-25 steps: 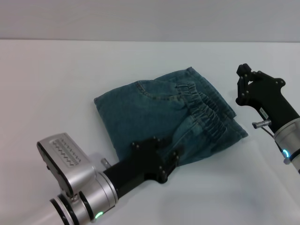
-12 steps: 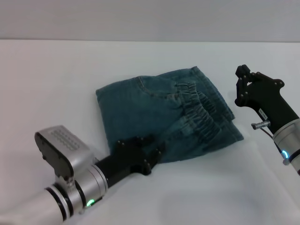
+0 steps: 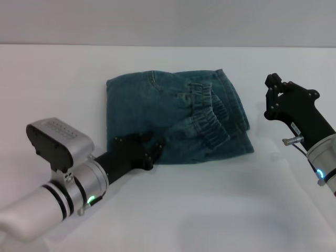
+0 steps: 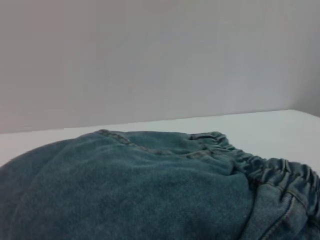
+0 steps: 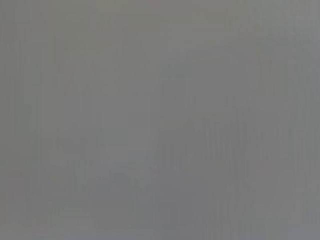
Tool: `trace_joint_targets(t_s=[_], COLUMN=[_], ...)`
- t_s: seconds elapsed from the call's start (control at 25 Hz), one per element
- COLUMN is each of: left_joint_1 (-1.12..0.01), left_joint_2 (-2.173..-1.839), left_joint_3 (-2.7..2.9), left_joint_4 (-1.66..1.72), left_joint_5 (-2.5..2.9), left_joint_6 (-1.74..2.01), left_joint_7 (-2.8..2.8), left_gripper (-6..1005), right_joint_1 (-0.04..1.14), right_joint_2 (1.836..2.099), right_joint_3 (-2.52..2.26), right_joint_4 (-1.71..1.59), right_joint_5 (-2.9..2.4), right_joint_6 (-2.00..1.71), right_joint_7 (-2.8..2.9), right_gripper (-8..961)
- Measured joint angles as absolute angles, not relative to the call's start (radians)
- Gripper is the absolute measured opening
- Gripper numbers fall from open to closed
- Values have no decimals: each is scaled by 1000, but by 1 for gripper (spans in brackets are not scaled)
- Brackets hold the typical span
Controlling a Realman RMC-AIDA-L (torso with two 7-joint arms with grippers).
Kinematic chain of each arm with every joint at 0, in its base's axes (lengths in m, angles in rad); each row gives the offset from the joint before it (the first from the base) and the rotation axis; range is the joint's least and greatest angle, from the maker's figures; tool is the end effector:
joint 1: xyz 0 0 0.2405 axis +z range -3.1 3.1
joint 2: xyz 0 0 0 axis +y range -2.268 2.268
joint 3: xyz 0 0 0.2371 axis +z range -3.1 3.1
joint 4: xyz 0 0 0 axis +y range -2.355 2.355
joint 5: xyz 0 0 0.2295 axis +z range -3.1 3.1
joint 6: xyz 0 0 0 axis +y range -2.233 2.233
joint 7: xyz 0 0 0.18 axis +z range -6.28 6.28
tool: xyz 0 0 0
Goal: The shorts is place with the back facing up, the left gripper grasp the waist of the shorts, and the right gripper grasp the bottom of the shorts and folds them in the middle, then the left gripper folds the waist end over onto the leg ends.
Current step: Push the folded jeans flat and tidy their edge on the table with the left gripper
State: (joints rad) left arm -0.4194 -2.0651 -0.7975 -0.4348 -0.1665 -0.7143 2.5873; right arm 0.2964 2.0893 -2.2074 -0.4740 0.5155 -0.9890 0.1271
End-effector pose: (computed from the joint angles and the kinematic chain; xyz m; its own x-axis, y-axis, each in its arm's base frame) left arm -0.2642 0.3360 -0.1532 0.7301 0.3573 0.5825 0.6527 -0.6169 -0.4398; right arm 0.2679 0.3518 -0.0779 0.6839 -0.0167 -0.7294 -0.6863 -0.3542 -0.6353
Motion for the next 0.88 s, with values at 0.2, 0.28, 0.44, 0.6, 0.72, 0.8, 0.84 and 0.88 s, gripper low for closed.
trace_joint_targets(t_s=[0.2, 0.28, 0.44, 0.6, 0.72, 0.8, 0.84, 0.88], left_joint_1=[-436, -440, -439, -426, -411, -394, -384, -348], left_joint_2=[-2065, -2064, -2061, -2060, -2060, -2060, -2060, -2061], left_joint_3=[-828, -849, -870, -879, -879, -884, -887, -909], left_joint_4=[-420, -416, -414, -415, -422, -424, -425, -426], left_joint_5=[-165, -164, -164, -164, -164, -164, -164, -165], left_joint_6=[-713, -713, -724, -772, -811, -864, -897, -989], left_joint_7=[2590, 2594, 2596, 2606, 2617, 2630, 2642, 2699], left_gripper=[354, 354, 355, 355, 356, 356, 356, 356], right_joint_1=[296, 296, 297, 299, 299, 299, 298, 295], right_joint_2=[2089, 2089, 2089, 2089, 2089, 2089, 2089, 2089], right_joint_3=[-2208, -2208, -2209, -2209, -2209, -2209, -2209, -2209], right_joint_4=[-474, -474, -474, -474, -475, -475, -475, -476], right_joint_5=[516, 516, 516, 515, 514, 513, 513, 512], right_joint_6=[-989, -989, -989, -989, -990, -990, -990, -995], right_joint_7=[127, 127, 127, 127, 127, 127, 127, 127], right_gripper=[56, 56, 57, 57, 58, 58, 58, 58])
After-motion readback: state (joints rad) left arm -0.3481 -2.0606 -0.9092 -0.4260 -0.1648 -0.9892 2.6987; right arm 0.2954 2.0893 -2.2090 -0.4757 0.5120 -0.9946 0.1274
